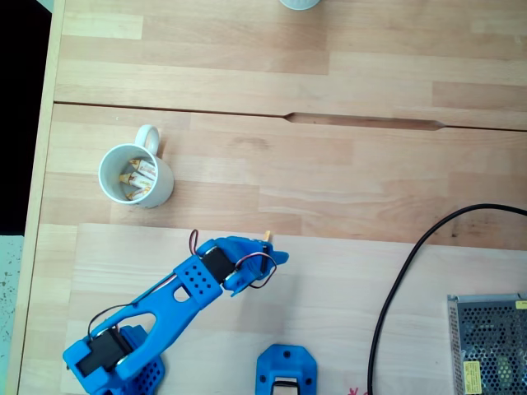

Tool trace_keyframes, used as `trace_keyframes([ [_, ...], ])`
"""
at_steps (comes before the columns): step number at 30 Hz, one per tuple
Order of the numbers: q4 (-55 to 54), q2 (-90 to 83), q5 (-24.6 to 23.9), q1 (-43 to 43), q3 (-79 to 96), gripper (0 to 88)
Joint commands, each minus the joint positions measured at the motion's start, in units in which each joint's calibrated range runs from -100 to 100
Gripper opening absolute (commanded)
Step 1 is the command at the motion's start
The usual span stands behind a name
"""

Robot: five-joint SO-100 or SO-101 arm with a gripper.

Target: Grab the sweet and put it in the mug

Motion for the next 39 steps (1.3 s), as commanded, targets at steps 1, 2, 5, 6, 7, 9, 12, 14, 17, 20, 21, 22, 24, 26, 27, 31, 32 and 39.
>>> trace_keyframes([
  [1, 0.1, -1.2, 0.1, -0.4, -2.4, 29.6],
  [2, 0.1, -1.2, 0.1, -0.4, -2.4, 29.6],
  [5, 0.1, -1.4, 0.8, -0.4, -2.4, 29.6],
  [6, 0.1, -1.5, 1.3, -0.4, -2.4, 29.6],
  [7, 0.1, -1.7, 1.7, -0.4, -2.4, 29.6],
  [9, 0.2, -1.8, 2.1, -0.4, -2.4, 29.6],
  [12, 0.2, -1.8, 2.4, -0.4, -2.3, 29.6],
  [14, 0.2, -1.8, 2.7, -0.4, -2.3, 29.6],
  [17, 0.2, -1.8, 2.8, -0.4, -2.3, 29.6],
  [20, 0.2, -1.8, 2.9, -0.4, -2.3, 29.6],
  [21, 0.2, -1.8, 2.9, -0.4, -2.3, 29.6],
  [22, 0.2, -1.8, 2.9, -0.4, -2.3, 29.6],
  [24, 0.2, -1.7, 2.9, -0.4, -2.3, 29.6],
  [26, 0.2, -1.7, 2.8, -0.4, -2.3, 29.6],
  [27, 0.2, -1.7, 2.8, -0.4, -2.3, 29.5],
  [31, 0.2, -1.8, 2.5, -0.2, -2.3, 29.5],
  [32, 0.2, -1.5, 2.4, -0.2, -2.2, 29.5],
  [39, 0.2, -0.9, 2.8, -0.4, 0.9, 29.5],
])
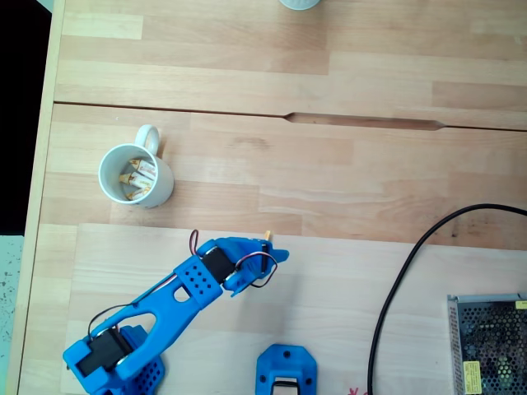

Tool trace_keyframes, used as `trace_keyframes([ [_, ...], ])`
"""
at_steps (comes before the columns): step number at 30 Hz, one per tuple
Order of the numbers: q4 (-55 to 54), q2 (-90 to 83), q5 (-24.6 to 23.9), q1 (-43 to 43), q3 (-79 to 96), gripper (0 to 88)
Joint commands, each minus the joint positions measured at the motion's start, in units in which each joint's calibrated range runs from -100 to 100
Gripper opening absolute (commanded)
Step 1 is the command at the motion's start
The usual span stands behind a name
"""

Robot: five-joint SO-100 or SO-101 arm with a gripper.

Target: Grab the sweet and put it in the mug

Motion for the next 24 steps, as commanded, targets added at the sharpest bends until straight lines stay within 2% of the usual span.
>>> trace_keyframes([
  [1, 0.2, -0.9, 0.1, -0.4, 1.7, 29.5],
  [24, -0.9, -1.2, 0.1, -0.4, 5.0, 27.9],
])
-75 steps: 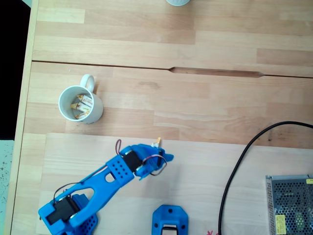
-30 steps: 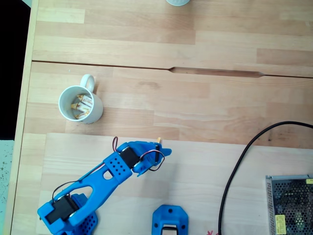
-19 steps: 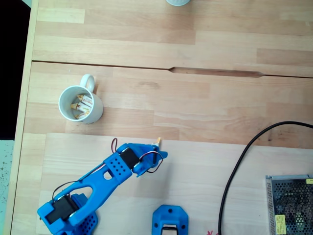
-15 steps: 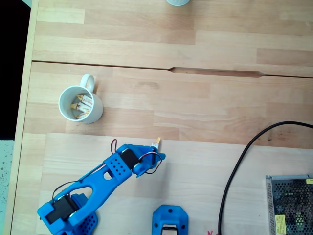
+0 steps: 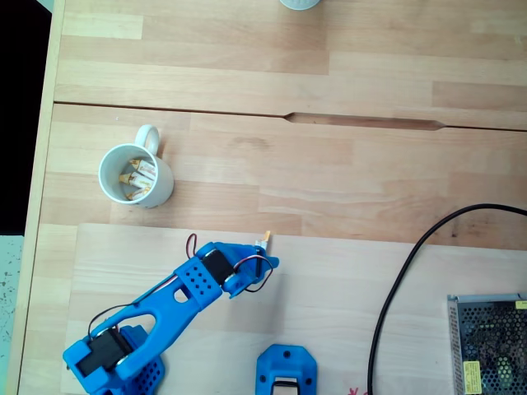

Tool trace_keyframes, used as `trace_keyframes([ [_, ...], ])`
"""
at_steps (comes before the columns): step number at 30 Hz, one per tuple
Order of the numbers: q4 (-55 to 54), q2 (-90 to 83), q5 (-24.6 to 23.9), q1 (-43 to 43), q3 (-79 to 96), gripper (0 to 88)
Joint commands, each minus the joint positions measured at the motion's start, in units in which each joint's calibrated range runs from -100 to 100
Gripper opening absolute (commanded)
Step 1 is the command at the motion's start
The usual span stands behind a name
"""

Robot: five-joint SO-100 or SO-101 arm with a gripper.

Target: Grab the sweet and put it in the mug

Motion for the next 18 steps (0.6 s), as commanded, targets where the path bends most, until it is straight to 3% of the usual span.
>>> trace_keyframes([
  [1, -0.4, -1.2, 0.1, -0.4, -0.5, 27.1],
  [11, -0.4, -1.2, 0.1, -0.3, -1.7, 3.6],
  [14, -0.4, -1.1, 0.1, -0.1, -2.5, 3.5],
  [18, -0.4, -0.9, 0.1, 0.2, -2.7, 10.6],
])
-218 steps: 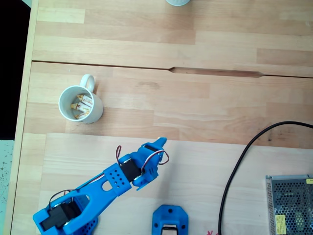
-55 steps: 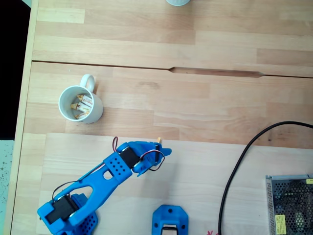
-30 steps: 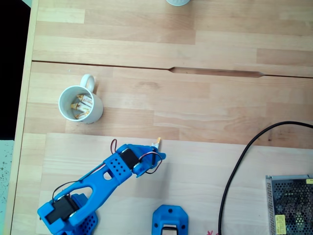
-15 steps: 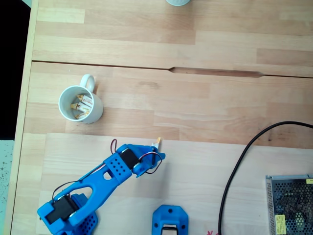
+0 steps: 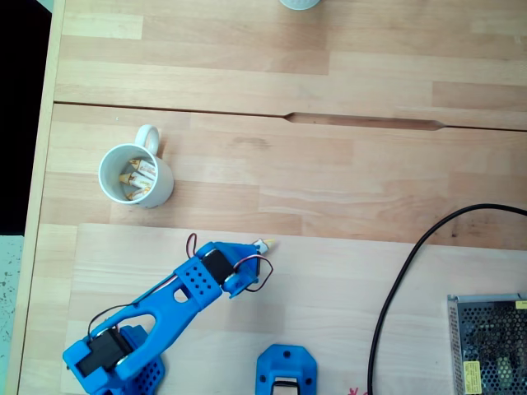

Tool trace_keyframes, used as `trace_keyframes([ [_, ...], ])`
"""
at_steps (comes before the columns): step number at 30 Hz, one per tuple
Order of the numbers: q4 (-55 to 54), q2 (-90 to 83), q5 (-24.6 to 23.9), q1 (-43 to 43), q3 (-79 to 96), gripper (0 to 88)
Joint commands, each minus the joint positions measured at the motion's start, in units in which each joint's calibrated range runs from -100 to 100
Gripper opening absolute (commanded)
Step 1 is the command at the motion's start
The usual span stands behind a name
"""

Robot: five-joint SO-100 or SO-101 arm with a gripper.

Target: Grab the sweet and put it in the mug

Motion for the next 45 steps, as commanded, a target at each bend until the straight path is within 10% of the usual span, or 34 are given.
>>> trace_keyframes([
  [1, -0.4, -0.9, 0.1, 0.2, -2.4, 13.3],
  [11, -0.4, -0.7, 0.0, 0.3, -2.1, 33.4],
  [45, -0.1, 5.3, 0.0, -0.2, -8.7, 33.2],
])
